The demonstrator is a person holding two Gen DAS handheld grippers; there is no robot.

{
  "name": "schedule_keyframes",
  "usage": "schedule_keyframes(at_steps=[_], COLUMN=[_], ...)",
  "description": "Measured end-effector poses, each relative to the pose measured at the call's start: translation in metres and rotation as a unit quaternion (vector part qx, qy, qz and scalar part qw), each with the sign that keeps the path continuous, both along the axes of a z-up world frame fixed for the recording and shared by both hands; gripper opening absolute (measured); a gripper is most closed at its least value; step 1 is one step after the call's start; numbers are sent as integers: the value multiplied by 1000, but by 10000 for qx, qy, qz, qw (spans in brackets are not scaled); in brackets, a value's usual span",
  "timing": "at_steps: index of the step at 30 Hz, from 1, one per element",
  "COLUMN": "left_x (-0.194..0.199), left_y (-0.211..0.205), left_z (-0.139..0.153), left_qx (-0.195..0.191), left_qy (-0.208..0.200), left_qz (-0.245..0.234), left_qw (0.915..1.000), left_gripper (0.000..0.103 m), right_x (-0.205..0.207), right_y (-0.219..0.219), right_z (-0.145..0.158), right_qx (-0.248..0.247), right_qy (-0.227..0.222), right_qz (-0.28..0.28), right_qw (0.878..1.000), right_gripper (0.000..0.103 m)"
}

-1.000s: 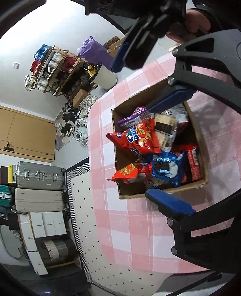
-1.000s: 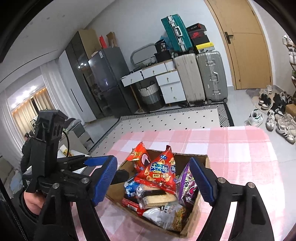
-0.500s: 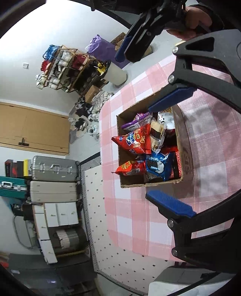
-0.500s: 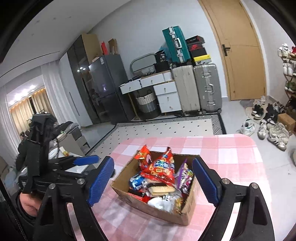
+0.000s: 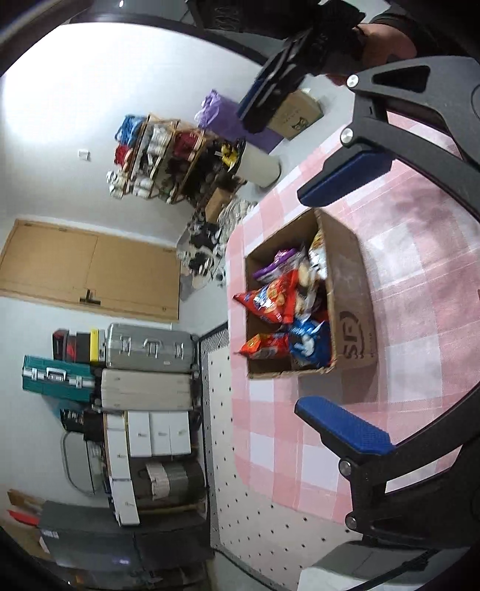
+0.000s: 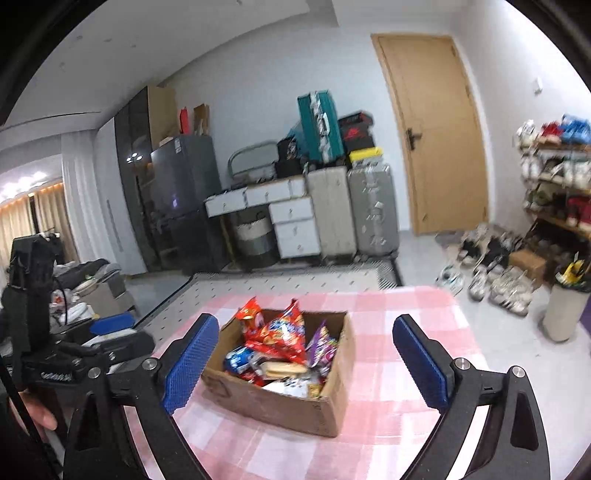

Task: Organize snacks

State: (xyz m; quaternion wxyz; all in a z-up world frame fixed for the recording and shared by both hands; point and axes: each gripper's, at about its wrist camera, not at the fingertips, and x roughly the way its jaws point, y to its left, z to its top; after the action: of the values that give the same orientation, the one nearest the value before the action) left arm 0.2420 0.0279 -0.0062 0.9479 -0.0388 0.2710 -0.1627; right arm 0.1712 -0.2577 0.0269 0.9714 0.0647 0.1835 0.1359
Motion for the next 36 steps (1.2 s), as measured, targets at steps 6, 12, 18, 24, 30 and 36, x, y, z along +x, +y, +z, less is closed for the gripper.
schedule_keyframes(at_steps=[6, 12, 18, 24, 30, 36], left_x=[-30, -61, -74, -77, -71, -57], left_y=[8, 17, 20, 29, 34, 35], left_z=[-9, -24, -50, -81, -109, -122], left_qx=[14, 152, 321, 314, 365, 466], left_qy=[-690, -1366, -1450, -1431, -1467, -1396], left_qz=[162, 269, 475, 879, 1338, 1425], left_qw=[9975, 9901, 9878, 9853, 9794, 9788], left_gripper=[102, 102, 102, 102, 102, 102], right_x=[-37, -74, -94, -102, -104, -97], right_y=[1, 1, 1, -9, -15, -18], right_z=[-2, -19, -40, -70, -96, -115], right_qx=[-261, -397, -572, -567, -542, -654], right_qy=[-475, -833, -1010, -869, -754, -678], right_qz=[-208, -353, -464, -585, -705, -832], right_qw=[9983, 9951, 9922, 9929, 9932, 9921], right_gripper=[97, 97, 97, 97, 97, 97])
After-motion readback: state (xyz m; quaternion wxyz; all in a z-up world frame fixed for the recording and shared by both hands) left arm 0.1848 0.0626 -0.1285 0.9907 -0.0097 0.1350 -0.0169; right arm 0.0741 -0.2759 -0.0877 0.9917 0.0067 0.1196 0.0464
